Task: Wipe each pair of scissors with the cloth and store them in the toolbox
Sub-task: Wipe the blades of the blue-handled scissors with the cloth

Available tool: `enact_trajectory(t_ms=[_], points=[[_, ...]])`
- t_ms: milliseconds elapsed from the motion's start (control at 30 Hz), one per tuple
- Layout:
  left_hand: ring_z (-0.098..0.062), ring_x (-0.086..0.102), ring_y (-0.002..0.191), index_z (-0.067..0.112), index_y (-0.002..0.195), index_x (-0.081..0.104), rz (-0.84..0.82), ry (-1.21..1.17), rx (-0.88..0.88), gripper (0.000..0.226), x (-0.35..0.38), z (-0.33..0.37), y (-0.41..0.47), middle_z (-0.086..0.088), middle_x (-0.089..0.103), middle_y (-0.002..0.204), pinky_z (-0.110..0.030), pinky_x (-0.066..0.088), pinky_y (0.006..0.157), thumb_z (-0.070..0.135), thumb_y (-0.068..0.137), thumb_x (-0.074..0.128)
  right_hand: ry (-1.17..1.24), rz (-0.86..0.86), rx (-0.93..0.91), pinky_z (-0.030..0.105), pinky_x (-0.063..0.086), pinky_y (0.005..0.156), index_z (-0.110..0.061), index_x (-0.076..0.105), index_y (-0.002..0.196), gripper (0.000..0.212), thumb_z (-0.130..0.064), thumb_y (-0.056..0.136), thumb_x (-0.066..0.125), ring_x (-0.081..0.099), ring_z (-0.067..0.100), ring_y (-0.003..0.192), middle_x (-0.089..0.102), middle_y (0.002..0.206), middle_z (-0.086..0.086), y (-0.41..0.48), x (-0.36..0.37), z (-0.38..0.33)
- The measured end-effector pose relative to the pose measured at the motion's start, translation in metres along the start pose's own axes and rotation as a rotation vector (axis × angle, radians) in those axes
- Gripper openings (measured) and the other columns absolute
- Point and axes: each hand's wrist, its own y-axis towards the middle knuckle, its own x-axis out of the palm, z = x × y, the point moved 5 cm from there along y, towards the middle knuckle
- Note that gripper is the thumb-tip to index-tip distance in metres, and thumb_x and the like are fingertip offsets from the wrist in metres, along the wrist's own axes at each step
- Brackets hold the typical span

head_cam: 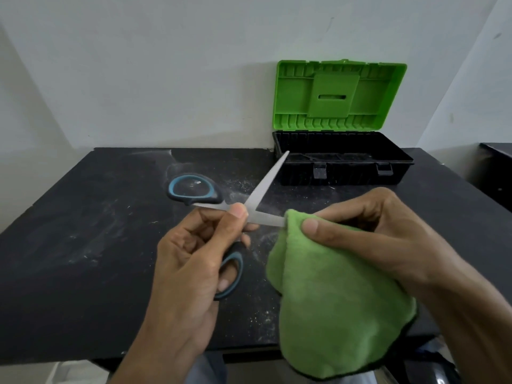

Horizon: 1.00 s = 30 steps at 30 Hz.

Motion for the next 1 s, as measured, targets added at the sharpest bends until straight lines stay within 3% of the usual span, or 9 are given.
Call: enact_trajectory(t_ms=[133,333,500,667,767,900,1000], points=[[-0.002,0.038,0.033,0.011,0.065,0.068,-0.009,0.020,0.020,0.016,0.004,-0.001,0.001,-0.009,0.065,0.064,-0.012,0.026,0.029,0.022,0.077,0.069,-0.020,0.042,-0.036,0.040,0.061,0.065,-0.026,0.088,0.086,0.018,-0.040,0.083,0.078,0.080,0.023,0.071,0.083,0.079,0.001,0.000,0.003,-0.002],[-0.004,0.036,0.032,0.012,0.062,0.070,-0.047,0.020,-0.025,0.015,0.009,-0.003,-0.007,-0.007,0.057,0.057,-0.012,0.026,0.029,0.026,0.069,0.071,0.000,-0.074,-0.052,0.050,0.066,0.074,-0.021,0.088,0.094,0.020,-0.035,0.091,0.075,0.082,0.029,0.080,0.084,0.087,0.002,0.003,0.016,-0.006],[-0.003,0.034,0.028,0.011,0.061,0.071,-0.037,-0.010,-0.079,0.016,0.004,0.000,-0.009,-0.010,0.064,0.059,-0.010,0.025,0.027,0.024,0.069,0.071,0.054,-0.112,-0.028,0.037,0.063,0.068,-0.016,0.088,0.091,0.020,-0.029,0.088,0.074,0.081,0.030,0.076,0.084,0.086,0.009,-0.003,0.002,-0.003],[-0.002,0.033,0.026,0.007,0.064,0.071,-0.018,-0.008,-0.105,0.017,-0.001,0.000,-0.005,-0.010,0.066,0.061,-0.009,0.025,0.027,0.023,0.069,0.070,0.050,-0.074,-0.029,0.038,0.062,0.068,-0.012,0.087,0.087,0.019,-0.025,0.087,0.074,0.079,0.038,0.077,0.083,0.085,0.013,-0.008,-0.009,0.000],[-0.003,0.035,0.028,0.008,0.065,0.073,-0.033,0.022,-0.132,0.020,0.000,-0.004,-0.004,-0.009,0.065,0.059,-0.010,0.028,0.028,0.028,0.067,0.072,0.036,-0.022,-0.035,0.037,0.062,0.067,-0.014,0.087,0.083,0.018,-0.027,0.084,0.075,0.079,0.035,0.074,0.083,0.082,0.011,-0.010,-0.012,0.002],[-0.008,0.043,0.034,0.007,0.073,0.078,-0.035,0.108,-0.134,0.032,-0.002,-0.009,-0.003,-0.013,0.070,0.066,-0.013,0.035,0.033,0.036,0.060,0.077,-0.026,0.033,-0.047,0.051,0.064,0.070,-0.019,0.087,0.080,0.019,-0.034,0.082,0.076,0.080,0.031,0.073,0.083,0.080,0.008,-0.015,-0.014,0.001],[-0.009,0.042,0.036,0.007,0.075,0.078,0.013,0.148,-0.064,0.029,-0.002,-0.014,-0.004,-0.011,0.069,0.063,-0.014,0.036,0.034,0.028,0.055,0.083,-0.080,0.064,-0.073,0.039,0.066,0.065,-0.027,0.087,0.079,0.016,-0.036,0.083,0.076,0.081,0.020,0.071,0.083,0.078,0.000,-0.019,-0.012,0.002]])
